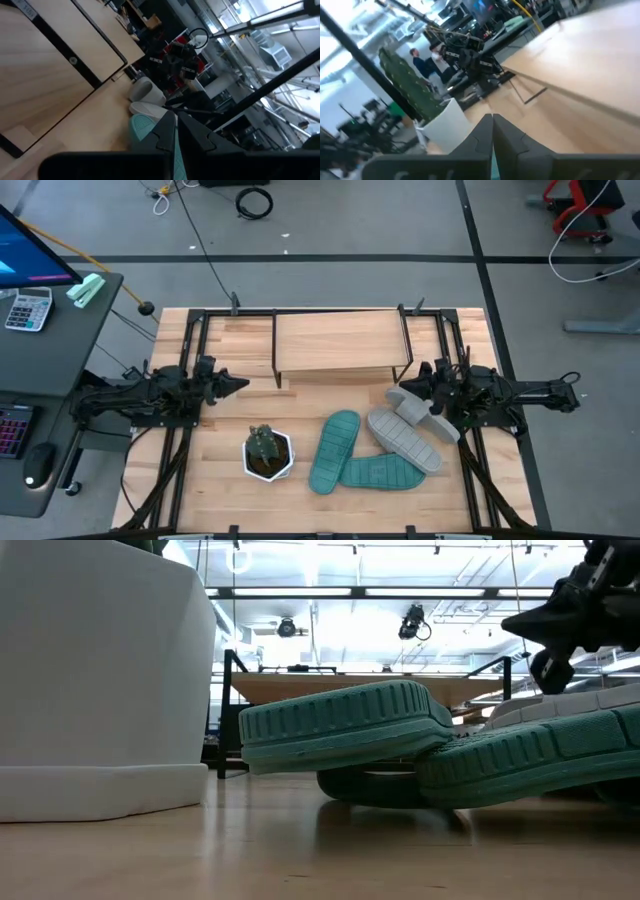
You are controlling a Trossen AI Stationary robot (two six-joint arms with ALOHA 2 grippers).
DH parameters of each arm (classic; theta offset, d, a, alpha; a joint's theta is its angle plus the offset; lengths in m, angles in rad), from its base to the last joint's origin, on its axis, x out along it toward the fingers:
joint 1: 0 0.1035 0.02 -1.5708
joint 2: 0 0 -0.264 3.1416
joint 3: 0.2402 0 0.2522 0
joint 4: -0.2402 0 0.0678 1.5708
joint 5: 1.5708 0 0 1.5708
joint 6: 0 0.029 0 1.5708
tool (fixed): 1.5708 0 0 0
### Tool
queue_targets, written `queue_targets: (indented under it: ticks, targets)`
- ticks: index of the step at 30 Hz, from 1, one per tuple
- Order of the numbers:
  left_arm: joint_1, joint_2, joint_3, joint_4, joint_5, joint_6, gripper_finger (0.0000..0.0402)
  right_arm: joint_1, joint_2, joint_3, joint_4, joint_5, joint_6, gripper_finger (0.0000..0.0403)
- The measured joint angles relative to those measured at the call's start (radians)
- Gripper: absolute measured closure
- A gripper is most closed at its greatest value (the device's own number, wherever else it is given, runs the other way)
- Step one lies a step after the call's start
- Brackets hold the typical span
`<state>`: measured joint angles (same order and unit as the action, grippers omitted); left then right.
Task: Pick and place slides into the shelf
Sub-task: Put the right gray slides on the shelf
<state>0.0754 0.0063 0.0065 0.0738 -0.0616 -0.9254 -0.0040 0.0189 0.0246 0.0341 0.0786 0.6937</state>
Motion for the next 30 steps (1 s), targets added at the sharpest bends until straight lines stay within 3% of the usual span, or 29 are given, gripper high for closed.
queue_targets:
  ticks: [8,18,26,30]
  targets:
    - [0.0,0.0,0.0,0.0,-0.021,-0.157,0.038,0.0,0.0,0.0,0.007,-0.001,0.43,0.0385]
    - [0.0,0.0,0.0,0.0,-0.021,-0.171,0.0367,0.0,0.0,0.0,0.008,0.026,0.476,0.0385]
    - [0.0,0.0,0.0,-0.001,-0.021,-0.137,0.0376,0.0,0.0,0.003,0.1,-0.08,0.515,0.0385]
    - [0.0,0.0,0.0,-0.002,-0.021,-0.137,0.0371,0.0,0.009,0.125,0.015,-0.079,0.424,0.0386]
